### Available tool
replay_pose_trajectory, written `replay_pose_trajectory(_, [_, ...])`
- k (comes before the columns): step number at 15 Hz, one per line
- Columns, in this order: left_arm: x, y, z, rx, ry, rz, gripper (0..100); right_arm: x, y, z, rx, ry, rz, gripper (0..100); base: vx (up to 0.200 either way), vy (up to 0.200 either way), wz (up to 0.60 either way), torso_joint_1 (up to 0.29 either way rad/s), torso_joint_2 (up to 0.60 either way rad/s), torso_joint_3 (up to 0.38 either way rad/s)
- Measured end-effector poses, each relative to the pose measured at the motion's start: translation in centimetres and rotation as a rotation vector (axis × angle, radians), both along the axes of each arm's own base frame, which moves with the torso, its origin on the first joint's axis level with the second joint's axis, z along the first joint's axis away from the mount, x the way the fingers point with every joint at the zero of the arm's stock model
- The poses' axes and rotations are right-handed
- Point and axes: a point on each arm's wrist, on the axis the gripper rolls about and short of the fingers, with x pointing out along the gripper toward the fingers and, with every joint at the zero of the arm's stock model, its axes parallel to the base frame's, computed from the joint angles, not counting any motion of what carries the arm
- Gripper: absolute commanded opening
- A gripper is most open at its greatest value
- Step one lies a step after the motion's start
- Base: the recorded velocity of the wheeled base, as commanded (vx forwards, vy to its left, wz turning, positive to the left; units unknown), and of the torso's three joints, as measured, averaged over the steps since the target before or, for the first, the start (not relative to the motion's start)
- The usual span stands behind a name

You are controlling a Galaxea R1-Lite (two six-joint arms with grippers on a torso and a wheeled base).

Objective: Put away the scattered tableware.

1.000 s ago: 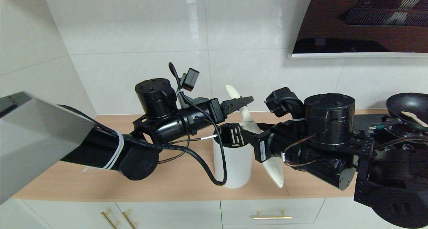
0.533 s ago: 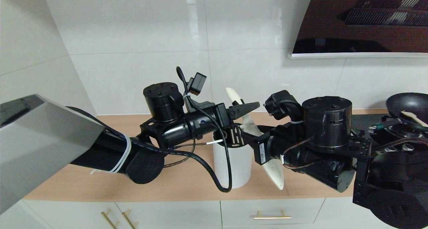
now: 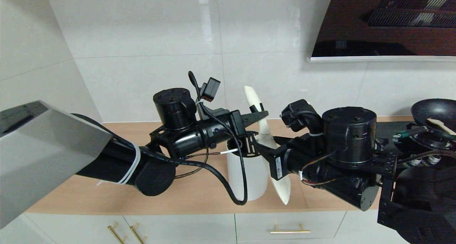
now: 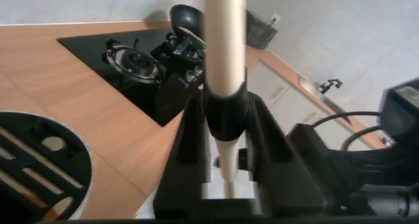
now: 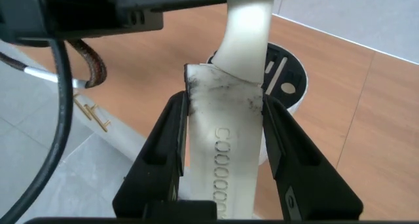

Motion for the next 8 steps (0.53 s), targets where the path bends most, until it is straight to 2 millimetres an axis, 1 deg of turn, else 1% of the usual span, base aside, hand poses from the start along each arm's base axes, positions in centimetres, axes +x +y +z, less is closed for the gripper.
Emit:
replay_pose_trajectory(6, [-0.09,0.07,0.40,-0.014,-0.020,0.003,0,0.03,0.01,0.33,0.019,-0.025,-0.019,0,0.000,0.000,0.00,0.000,0.00,0.000])
replay_pose_trajectory(7, [-0.10,0.07,0.43,-0.015,-0.022,0.003,0,0.08,0.00,0.28,0.017,-0.025,-0.028,100,0.000,0.000,0.00,0.000,0.00,0.000])
replay_pose_trajectory(8, [-0.12,0.08,0.48,-0.016,-0.022,0.005,0,0.21,0.03,0.30,0.020,-0.028,-0.039,100,0.000,0.000,0.00,0.000,0.00,0.000])
